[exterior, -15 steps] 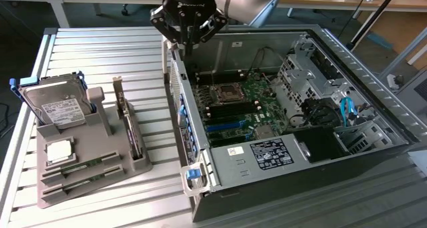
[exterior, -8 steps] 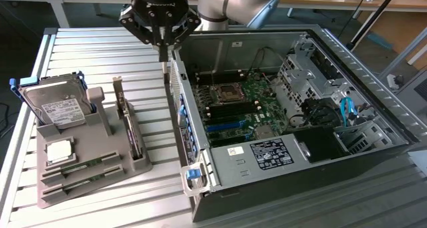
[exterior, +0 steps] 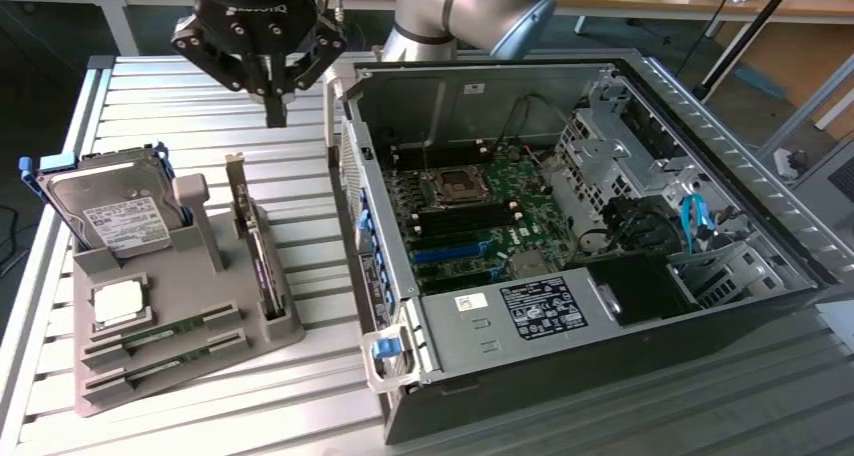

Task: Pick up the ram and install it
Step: 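Reach for the ram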

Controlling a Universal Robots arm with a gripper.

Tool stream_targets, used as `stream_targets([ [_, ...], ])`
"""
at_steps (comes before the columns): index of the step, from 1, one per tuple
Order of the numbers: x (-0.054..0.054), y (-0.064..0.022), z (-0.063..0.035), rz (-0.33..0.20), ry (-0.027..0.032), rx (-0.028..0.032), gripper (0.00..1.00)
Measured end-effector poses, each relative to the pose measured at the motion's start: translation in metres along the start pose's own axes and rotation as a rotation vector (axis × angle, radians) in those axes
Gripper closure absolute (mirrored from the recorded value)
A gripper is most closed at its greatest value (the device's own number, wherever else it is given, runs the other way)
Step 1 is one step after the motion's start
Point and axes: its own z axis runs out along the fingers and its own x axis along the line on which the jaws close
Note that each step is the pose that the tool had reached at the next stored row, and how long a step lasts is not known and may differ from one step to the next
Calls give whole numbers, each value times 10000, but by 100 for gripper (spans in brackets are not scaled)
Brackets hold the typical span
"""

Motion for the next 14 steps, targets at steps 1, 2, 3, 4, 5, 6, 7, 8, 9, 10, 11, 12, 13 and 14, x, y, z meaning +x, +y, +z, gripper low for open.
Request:
stream_targets([
  [1, 54, -4, -1, 1, -1, -1, 89],
  [2, 131, -10, -1, 2, -1, -1, 89],
  [3, 180, -14, -2, 1, -1, -2, 89],
  [4, 227, -17, -4, 0, 0, 0, 89],
  [5, 287, -22, -4, 0, -1, -1, 89],
  [6, 333, -25, -5, 2, -1, -1, 89],
  [7, 385, -29, -5, 2, -1, -1, 89],
  [8, 441, -33, -7, 2, 1, 0, 89],
  [9, 515, -39, -8, 0, -1, -1, 89],
  [10, 601, -45, -9, 2, -1, -1, 89],
  [11, 710, -54, -11, 1, -1, 0, 89],
  [12, 778, -59, -11, -1, -2, -2, 89],
  [13, 800, -61, -12, -48, 2, 4, 89],
  [14, 804, -69, -12, -76, 3, 7, 89],
])
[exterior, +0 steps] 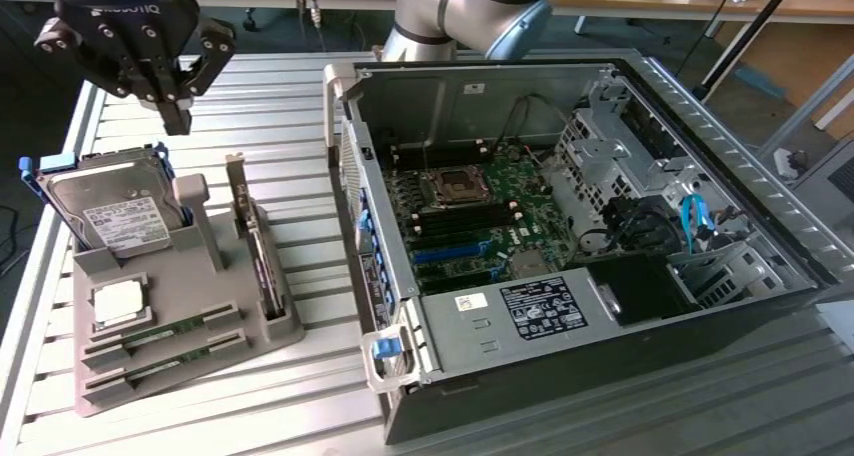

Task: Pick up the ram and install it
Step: 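Reach for the ram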

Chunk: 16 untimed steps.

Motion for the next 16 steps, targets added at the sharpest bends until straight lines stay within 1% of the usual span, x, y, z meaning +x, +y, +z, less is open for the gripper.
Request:
stream_targets([
  [1, 2, -17, 0, -28, 0, 3, 89],
  [6, 13, -182, -8, -78, 3, 4, 89],
  [9, 28, -336, -15, -84, 3, 9, 89],
  [11, 33, -399, -17, -85, 2, 10, 89],
  [12, 37, -446, -19, -87, 1, 11, 89],
  [16, 43, -562, -24, -90, 1, 17, 89],
])
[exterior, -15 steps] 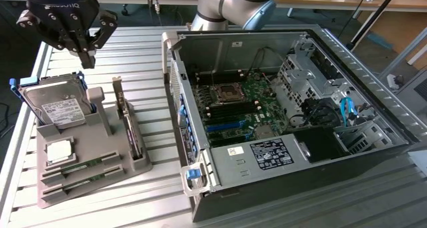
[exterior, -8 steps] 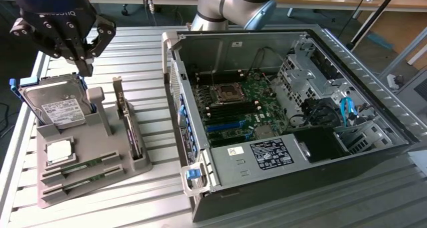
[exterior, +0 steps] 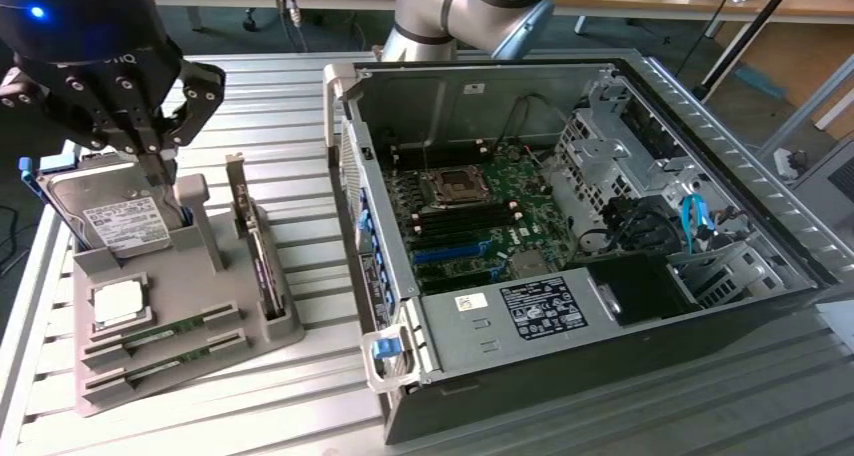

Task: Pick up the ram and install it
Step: 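Reach for the ram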

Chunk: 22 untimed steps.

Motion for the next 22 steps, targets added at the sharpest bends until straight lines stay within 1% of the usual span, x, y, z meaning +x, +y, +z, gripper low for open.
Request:
stream_targets([
  [12, 14, -412, -18, -2, -1, 25, 89],
  [22, 19, -759, -32, -5, -5, 76, 89],
])
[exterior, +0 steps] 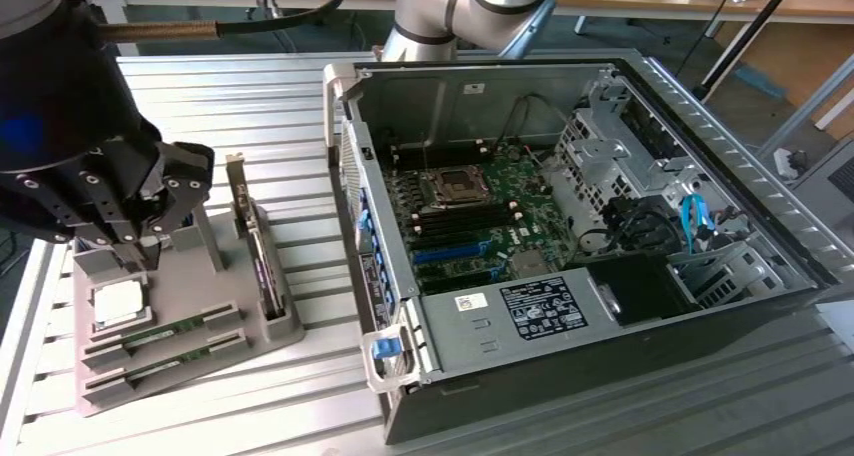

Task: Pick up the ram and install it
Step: 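Reach for the ram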

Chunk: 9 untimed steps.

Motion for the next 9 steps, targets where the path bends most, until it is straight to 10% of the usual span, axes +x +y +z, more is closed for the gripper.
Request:
stream_targets([
  [9, -1, -33, -2, 0, 0, 6, 89],
])
